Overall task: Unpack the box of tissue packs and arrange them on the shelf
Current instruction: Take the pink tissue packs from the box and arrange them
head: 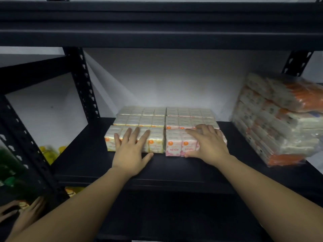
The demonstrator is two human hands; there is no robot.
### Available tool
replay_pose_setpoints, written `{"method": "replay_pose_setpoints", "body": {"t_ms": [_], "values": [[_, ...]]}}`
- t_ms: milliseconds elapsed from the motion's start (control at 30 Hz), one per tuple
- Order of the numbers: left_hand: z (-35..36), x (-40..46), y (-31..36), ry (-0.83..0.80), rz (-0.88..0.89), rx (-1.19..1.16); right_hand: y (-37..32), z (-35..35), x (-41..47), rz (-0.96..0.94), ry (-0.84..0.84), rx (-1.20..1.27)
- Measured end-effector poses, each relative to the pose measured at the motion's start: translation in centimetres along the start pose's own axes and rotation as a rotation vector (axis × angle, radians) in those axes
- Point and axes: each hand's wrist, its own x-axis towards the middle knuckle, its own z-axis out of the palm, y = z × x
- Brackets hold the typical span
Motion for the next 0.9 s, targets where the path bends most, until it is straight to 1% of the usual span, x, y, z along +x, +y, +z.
{"method": "replay_pose_setpoints", "body": {"t_ms": [167, 533, 733, 800, 900], "values": [[0.8, -0.1, -0.1, 0.044, -0.001, -0.011, 0.0, 1.0, 1.3, 0.007, 0.038, -0.041], [1.1, 0.3, -0.2, 0.08, 0.001, -0.027, -0.2, 1.4, 1.5, 0.004, 0.013, -0.108], [1.2, 1.0, -0.2, 0.101, -0.011, -0.028, -1.6, 0.8, 1.2, 0.102, -0.053, -0.145], [1.3, 1.1, -0.2, 0.097, -0.011, -0.034, -2.5, 1.0, 0.6, 0.153, -0.02, -0.158], [1.5, 1.1, -0.3, 0.106, -0.008, -0.059, -4.4, 1.9, -1.5, 0.24, 0.088, -0.119]]}}
